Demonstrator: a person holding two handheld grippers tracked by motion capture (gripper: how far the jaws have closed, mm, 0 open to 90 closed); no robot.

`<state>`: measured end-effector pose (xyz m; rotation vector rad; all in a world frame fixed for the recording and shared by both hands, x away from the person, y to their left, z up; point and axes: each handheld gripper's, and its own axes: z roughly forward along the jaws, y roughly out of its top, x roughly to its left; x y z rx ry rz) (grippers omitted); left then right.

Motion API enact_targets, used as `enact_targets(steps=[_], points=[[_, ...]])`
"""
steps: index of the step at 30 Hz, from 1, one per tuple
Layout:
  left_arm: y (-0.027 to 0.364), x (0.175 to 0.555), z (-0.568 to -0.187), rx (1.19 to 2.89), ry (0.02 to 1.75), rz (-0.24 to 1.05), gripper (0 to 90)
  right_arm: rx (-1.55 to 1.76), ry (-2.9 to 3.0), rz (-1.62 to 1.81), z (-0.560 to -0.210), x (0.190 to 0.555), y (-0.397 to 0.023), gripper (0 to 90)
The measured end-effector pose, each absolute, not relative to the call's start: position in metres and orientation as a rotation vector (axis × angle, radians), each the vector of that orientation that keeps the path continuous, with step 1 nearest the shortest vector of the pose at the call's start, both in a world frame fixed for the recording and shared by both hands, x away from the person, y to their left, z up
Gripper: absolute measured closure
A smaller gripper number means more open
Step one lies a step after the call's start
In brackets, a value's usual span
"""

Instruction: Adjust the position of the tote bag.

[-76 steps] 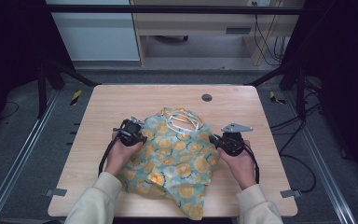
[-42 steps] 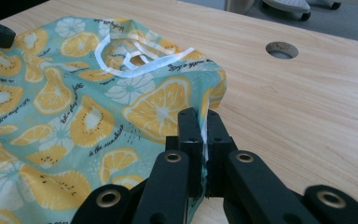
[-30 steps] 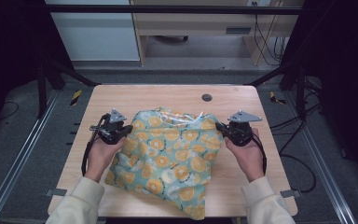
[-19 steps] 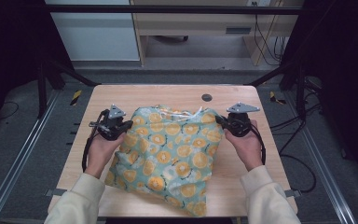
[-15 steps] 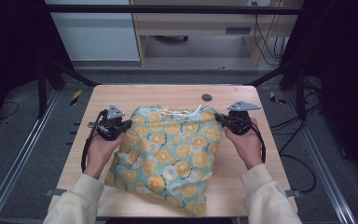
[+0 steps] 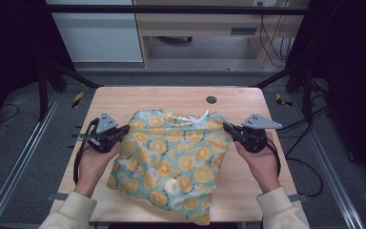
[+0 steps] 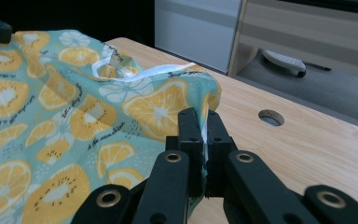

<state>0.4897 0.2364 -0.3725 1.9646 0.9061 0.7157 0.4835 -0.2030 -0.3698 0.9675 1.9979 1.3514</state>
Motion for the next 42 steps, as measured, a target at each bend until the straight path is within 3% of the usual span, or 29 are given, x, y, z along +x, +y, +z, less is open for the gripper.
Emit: enact_targets(steps=[28,42], points=[[0.261,0.396,-0.383,1.919,0.81,0.682,90.0,0.894,1.994,1.446,-0.387,0.403,-0.198,88.9],[0.268,0.371,-0.399,1.924,0.789,0.613,90.0,0.883,2.025,1.453,-0.395,0.394,-0.193,88.8]])
